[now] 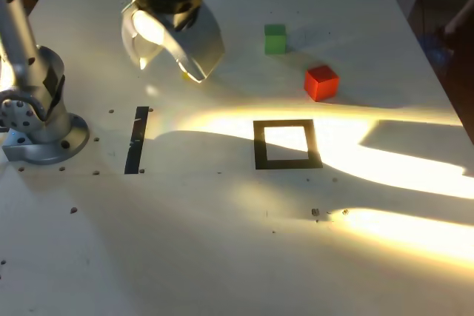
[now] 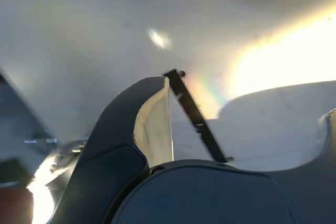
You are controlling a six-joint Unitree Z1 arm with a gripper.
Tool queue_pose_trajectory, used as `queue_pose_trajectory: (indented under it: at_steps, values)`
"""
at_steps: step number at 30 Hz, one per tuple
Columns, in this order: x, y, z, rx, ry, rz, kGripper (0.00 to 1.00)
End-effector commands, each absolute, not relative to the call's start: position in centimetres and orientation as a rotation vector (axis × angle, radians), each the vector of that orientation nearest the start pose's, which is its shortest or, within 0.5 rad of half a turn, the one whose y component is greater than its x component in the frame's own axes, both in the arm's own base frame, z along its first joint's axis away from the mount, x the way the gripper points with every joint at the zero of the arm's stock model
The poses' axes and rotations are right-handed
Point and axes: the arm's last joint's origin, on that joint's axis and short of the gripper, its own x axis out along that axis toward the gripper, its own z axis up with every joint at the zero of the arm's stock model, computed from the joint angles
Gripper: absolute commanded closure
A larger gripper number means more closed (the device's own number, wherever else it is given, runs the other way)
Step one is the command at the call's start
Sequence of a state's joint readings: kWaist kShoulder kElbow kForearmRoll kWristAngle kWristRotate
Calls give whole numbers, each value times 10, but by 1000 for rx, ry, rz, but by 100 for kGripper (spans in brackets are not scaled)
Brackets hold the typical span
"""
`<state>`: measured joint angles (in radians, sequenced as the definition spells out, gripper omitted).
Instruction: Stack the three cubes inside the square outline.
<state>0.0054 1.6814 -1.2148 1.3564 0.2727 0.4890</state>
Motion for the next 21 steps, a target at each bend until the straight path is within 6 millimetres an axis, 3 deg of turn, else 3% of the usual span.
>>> queue_pose_trajectory:
  at_steps: [1, 6, 14, 21]
  values:
    - [279, 19, 348, 588, 1601, -177, 3]
    - [316, 33, 362, 396, 1527, -138, 4]
    - [355, 46, 370, 101, 1471, 40, 6]
    - [395, 65, 352, -33, 1513, 163, 5]
